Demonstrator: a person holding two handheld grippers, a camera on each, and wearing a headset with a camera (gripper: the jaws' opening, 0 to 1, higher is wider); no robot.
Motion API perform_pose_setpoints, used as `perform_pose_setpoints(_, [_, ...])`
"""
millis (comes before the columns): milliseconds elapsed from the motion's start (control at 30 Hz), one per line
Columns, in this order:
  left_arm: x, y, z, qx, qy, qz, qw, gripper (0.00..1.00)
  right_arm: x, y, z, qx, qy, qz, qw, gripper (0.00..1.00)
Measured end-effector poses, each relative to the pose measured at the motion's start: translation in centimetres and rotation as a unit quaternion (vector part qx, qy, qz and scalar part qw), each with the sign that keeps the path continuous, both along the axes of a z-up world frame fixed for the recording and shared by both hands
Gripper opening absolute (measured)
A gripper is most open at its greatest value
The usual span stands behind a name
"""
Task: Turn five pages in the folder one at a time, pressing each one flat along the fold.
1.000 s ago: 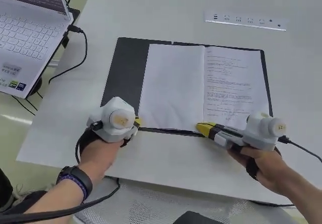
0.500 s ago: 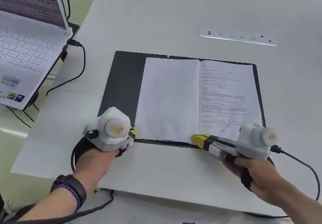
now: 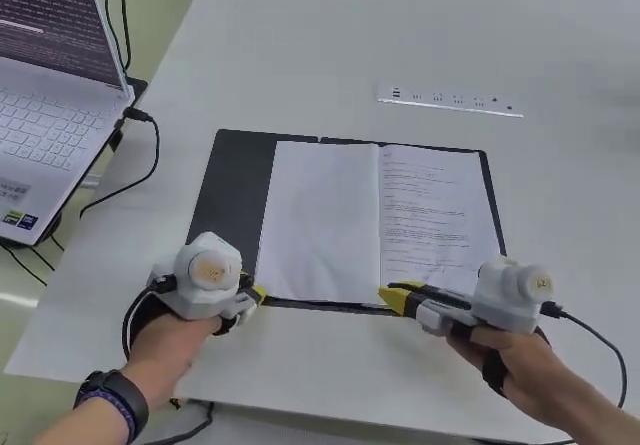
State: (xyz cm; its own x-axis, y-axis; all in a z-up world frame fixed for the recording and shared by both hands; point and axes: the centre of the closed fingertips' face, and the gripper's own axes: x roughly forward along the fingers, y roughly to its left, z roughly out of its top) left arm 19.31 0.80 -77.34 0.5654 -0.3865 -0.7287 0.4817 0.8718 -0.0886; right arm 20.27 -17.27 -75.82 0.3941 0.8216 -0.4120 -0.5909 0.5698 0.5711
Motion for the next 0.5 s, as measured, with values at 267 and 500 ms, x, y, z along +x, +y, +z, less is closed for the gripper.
perform_pose_setpoints(267, [-0.1,-0.2,2.1,-0.008,-0.013,-0.003,0.9999,0.29,-0.6,-1.3,1.0,-0.038,-0.039,0.012,0.9984,0.28])
perform_pose_setpoints(500, [0.0,-0.3,4.4,-0.012,-0.036,-0.016,0.9991,0.34,-0.7,-2.8,2.3,-0.059,-0.067,0.007,0.996,0.34])
